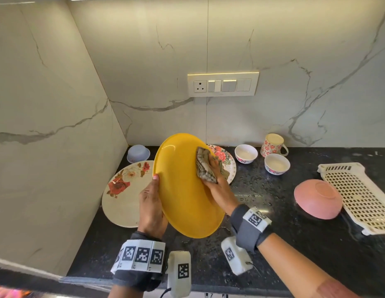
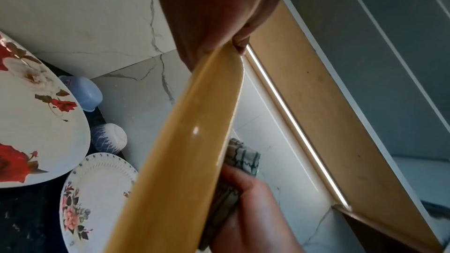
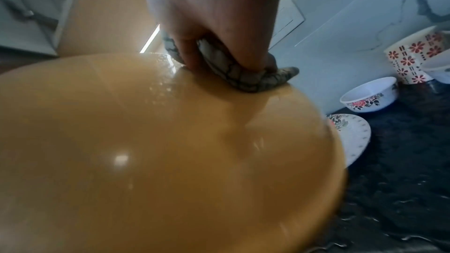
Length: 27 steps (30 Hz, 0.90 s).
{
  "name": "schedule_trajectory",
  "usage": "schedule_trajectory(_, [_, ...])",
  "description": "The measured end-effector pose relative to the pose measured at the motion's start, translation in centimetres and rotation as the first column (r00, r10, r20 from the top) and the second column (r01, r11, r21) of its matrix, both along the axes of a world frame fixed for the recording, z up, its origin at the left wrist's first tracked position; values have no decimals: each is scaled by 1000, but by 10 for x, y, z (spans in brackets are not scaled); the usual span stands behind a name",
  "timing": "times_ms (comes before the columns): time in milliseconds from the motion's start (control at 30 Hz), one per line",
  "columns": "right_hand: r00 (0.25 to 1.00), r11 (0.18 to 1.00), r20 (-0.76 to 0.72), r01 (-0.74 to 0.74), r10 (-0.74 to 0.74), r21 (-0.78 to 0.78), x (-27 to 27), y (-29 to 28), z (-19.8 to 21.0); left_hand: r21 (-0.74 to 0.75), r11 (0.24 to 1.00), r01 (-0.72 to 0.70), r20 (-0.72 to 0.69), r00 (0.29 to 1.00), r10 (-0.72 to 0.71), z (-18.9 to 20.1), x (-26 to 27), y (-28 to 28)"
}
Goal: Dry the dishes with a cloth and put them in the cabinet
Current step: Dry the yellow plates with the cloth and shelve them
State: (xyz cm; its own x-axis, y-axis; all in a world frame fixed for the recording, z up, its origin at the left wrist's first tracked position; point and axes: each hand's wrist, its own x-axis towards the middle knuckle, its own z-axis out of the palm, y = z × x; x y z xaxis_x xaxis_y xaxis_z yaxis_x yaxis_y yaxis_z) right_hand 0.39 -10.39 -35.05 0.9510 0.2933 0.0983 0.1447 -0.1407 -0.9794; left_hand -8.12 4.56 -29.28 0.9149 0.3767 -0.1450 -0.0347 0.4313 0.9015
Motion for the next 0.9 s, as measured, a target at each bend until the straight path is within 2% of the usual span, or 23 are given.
schedule_trajectory(167, [942, 943, -220, 291, -253, 161, 14, -8, 0, 116, 993, 29, -30, 999, -25, -6, 3, -7])
schedule_trajectory(300, [890, 888, -99, 453, -446, 73, 14, -46, -21, 130, 992, -9, -72, 997, 18, -13, 0, -1])
schedule_trajectory(367, [887, 876, 23, 459, -461, -146, 8, -67, -50, 110, 993, -51, -88, 994, 61, -16, -1, 5])
schedule_trajectory(400, [905, 842, 86, 419, -416, -339, 4, -77, -73, 107, 992, -64, -89, 993, 74, -16, -1, 7])
schedule_trajectory(433, [944, 779, 90, 313, -317, -544, -1, -86, -94, 101, 992, -76, -91, 992, 85, -16, -1, 8])
schedule_trajectory(467, [981, 696, 1, 137, -192, -705, -7, -93, -114, 91, 992, -92, -94, 991, 100, -15, 0, 9])
schedule_trajectory(500, [988, 612, -137, -60, -78, -788, -13, -97, -129, 81, 991, -106, -95, 989, 114, -13, 2, 9])
schedule_trajectory(533, [966, 564, -257, -212, 0, -798, -17, -99, -138, 69, 991, -118, -99, 987, 124, -12, 3, 9])
schedule_trajectory(567, [946, 569, -320, -290, 49, -770, -20, -97, -138, 54, 990, -133, -104, 985, 138, -10, 5, 8])
schedule_trajectory(600, [948, 616, -308, -288, 76, -733, -20, -95, -134, 42, 987, -153, -117, 981, 157, -9, 7, 8])
schedule_trajectory(767, [984, 862, 19, -146, 177, -485, -4, -69, -76, -48, 962, -270, -289, 925, 246, 8, 18, 17])
schedule_trajectory(833, [975, 935, 199, -27, 103, -353, 2, -64, -51, -85, 956, -280, -347, 908, 235, 22, 21, 25])
schedule_trajectory(900, [905, 953, 426, 143, -17, -266, 10, -60, -18, -126, 964, -235, -306, 933, 187, 37, 21, 38])
